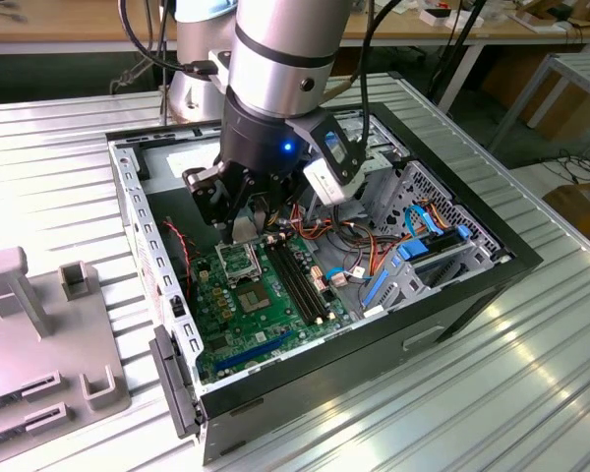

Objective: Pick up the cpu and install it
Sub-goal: 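Place the cpu into insertion slot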

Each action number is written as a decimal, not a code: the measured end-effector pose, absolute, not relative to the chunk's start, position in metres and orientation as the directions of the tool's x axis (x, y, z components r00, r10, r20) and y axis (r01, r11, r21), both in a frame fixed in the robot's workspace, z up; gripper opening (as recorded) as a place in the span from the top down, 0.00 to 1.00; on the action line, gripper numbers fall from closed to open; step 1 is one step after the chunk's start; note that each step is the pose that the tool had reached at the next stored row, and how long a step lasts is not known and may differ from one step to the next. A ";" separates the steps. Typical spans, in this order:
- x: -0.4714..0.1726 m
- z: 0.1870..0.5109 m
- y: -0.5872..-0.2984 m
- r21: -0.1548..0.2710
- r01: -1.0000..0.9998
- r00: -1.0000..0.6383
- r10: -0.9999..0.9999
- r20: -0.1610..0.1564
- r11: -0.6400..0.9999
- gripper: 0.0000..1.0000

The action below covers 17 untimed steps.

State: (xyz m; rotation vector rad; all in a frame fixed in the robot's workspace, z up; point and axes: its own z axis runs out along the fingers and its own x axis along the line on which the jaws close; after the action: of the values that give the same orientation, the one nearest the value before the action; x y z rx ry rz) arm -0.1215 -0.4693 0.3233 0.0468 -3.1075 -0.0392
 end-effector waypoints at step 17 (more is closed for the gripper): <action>-0.117 0.313 -0.469 0.026 -0.030 -0.999 -0.030 0.033 0.999 0.53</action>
State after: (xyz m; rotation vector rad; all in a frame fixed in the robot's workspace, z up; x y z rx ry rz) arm -0.1175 -0.4693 0.3128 0.0465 -3.1074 -0.0389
